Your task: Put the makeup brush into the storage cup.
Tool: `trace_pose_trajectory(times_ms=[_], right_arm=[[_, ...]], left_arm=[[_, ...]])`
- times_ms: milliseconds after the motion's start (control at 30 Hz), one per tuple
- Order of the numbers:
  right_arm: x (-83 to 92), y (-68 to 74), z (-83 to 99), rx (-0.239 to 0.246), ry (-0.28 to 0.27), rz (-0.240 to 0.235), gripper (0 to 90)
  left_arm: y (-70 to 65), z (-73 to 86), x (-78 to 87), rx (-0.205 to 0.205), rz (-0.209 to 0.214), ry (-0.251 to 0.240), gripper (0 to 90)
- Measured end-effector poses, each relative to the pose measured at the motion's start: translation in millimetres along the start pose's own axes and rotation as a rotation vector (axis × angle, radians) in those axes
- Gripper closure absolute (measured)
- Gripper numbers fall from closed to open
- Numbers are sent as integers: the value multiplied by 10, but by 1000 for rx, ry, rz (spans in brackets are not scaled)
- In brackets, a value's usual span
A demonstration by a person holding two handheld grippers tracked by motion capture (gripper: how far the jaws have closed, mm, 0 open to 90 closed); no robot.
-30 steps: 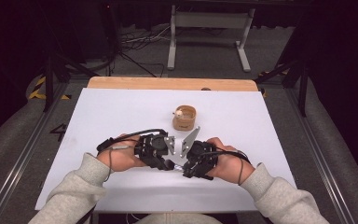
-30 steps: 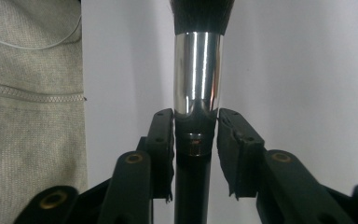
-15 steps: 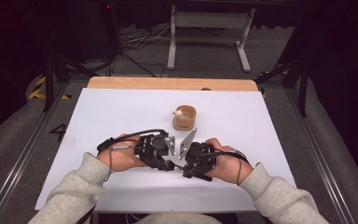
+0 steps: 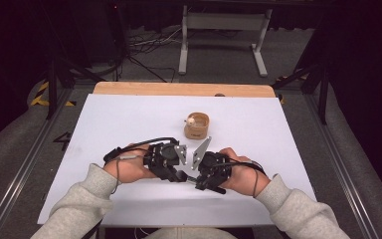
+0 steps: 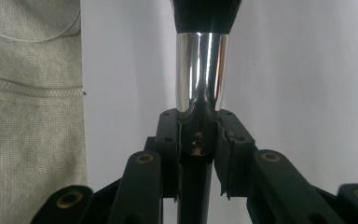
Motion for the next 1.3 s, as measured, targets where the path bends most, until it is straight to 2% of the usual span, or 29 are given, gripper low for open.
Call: trace_pose_trajectory(times_ms=[33,67,100,200,233,267,367,500,533,633,867,1133,1300], right_arm=[[6,-4,5,-7,-3,7,731],[6,-4,5,-7,-3,7,731],[9,-10,7,-3,-13,4,732],[31,9,33,-30,-20,-3,732],[35,4,39,-25,-25,0,731],[35,4,39,-25,-25,0,731],[69,-12,76,-25,-65,4,732],[120,-32,103,-28,-117,10,731],[120,-32,103,-28,-117,10,731],[176,-42,112,-25,-166,29,731],[230,-56,135,-36,-219,43,731],[311,-85,118,-49,-290,60,731],[376,-104,102,-54,-342,79,731]], left_arm=[[0,0,0,0,0,0,746],[15,-2,4,9,-6,-20,746],[24,2,16,19,-4,-30,706],[50,11,34,51,-12,-55,565],[70,22,45,73,-24,-84,525],[70,22,45,73,-24,-84,459],[74,56,54,113,-25,-110,418],[97,93,65,135,-27,-148,338],[103,106,74,148,-32,-166,338],[103,123,96,176,-26,-220,240],[84,196,131,214,-57,-297,196],[64,259,104,255,-74,-338,165],[86,308,115,301,-106,-390,157]])
Point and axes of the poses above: each handheld gripper's, and its own axes: x roughly backward along the jaws, z roughly out of its underside, y roughly to its left, the point moved 6 cm from there along -x, roughly forward along the jaws, and after that the axes turned 10 degrees about -z, right-handed, at the moved point
